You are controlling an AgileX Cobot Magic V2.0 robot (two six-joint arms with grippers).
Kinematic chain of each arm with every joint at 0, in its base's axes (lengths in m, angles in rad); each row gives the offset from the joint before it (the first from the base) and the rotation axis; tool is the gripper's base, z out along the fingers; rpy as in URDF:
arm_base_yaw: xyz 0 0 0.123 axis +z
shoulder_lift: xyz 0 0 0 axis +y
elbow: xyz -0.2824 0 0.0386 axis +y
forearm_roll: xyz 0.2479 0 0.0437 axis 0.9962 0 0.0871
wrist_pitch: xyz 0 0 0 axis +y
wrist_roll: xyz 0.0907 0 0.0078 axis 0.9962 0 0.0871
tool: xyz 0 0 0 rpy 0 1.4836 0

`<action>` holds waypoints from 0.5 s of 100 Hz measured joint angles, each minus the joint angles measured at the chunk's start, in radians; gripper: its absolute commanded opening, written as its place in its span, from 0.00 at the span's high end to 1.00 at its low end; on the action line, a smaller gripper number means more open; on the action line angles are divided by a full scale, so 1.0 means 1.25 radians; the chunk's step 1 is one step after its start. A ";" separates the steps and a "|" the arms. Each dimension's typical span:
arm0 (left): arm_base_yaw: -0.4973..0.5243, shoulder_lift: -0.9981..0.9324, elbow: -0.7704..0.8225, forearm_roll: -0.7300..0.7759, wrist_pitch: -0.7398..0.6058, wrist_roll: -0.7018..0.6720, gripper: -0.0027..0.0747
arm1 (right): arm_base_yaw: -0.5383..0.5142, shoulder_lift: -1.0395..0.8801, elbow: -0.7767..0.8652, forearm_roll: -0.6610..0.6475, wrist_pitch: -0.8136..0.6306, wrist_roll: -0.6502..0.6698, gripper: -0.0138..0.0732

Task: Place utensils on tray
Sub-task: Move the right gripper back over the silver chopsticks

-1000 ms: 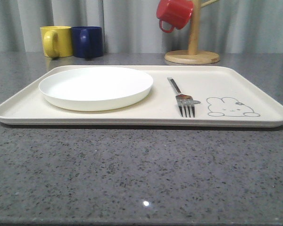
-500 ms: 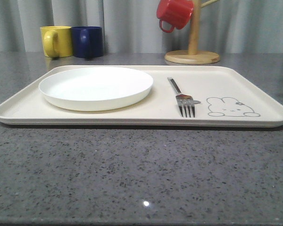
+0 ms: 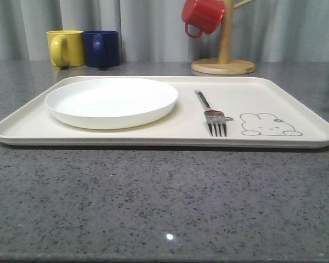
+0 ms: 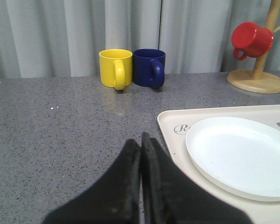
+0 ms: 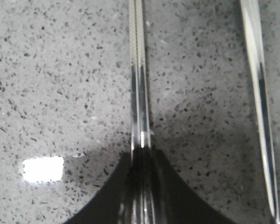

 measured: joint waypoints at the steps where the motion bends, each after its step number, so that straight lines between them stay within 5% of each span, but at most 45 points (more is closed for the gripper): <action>1: 0.000 0.000 0.000 0.000 0.000 0.000 0.99 | 0.000 0.000 -0.002 0.003 0.003 0.001 0.86; 28: 0.000 0.000 0.000 0.000 -0.002 0.000 0.99 | 0.039 -0.088 -0.045 0.025 0.084 0.035 0.86; 50: 0.000 0.000 0.000 0.000 -0.002 0.000 0.99 | 0.171 -0.137 -0.066 0.025 0.097 0.133 0.86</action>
